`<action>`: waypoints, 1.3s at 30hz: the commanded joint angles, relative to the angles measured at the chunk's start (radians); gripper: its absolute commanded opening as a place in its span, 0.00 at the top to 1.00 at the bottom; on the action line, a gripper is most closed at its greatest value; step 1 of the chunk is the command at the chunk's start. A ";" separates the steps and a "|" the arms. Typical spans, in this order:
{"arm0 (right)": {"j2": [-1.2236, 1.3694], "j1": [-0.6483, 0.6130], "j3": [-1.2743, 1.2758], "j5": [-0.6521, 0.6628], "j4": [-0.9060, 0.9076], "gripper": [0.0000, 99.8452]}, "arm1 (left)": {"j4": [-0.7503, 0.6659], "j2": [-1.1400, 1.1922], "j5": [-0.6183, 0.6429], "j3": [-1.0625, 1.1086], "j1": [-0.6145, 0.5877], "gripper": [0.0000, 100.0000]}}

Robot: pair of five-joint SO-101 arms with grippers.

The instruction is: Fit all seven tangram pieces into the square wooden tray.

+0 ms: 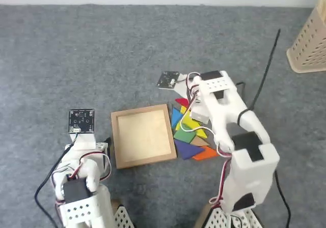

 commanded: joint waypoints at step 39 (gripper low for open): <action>-0.124 -0.024 -0.226 -0.758 -0.047 0.92 | 0.003 -0.015 0.009 -0.004 -0.005 0.77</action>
